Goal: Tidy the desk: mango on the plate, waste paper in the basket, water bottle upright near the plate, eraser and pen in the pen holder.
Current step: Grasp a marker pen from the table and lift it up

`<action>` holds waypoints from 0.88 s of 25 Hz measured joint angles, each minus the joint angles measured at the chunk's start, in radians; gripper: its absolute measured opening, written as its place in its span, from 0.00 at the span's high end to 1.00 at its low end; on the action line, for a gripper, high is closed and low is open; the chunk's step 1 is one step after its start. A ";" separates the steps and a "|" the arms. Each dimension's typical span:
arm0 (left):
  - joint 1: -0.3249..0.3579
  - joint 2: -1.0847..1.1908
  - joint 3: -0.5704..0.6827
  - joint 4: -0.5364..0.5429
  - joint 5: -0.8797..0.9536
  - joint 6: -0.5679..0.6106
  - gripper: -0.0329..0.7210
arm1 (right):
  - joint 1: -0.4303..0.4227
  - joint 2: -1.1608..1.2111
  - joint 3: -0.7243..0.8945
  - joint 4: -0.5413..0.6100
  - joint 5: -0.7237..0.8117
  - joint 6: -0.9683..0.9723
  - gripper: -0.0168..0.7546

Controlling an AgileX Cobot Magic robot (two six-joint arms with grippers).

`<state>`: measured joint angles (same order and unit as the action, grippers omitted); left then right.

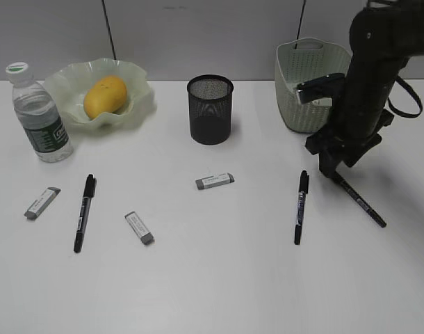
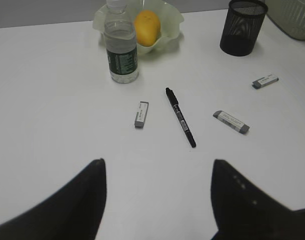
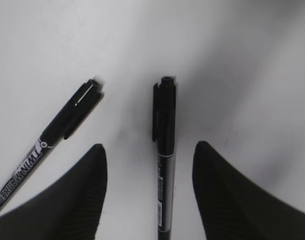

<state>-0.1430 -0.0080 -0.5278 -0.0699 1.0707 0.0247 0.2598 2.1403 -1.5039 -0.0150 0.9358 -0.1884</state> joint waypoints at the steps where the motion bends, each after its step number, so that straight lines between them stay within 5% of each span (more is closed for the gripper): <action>1: 0.000 0.000 0.000 0.000 0.000 0.000 0.30 | 0.000 0.011 0.000 0.000 0.000 0.000 0.44; 14: 0.000 0.000 0.000 0.000 0.000 0.001 0.30 | 0.000 0.097 -0.020 -0.002 -0.039 0.000 0.51; 22: 0.000 0.000 0.000 0.000 0.000 0.001 0.30 | 0.000 0.097 -0.020 -0.004 -0.055 0.000 0.77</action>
<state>-0.1430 -0.0080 -0.5278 -0.0699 1.0707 0.0256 0.2598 2.2375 -1.5235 -0.0193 0.8807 -0.1884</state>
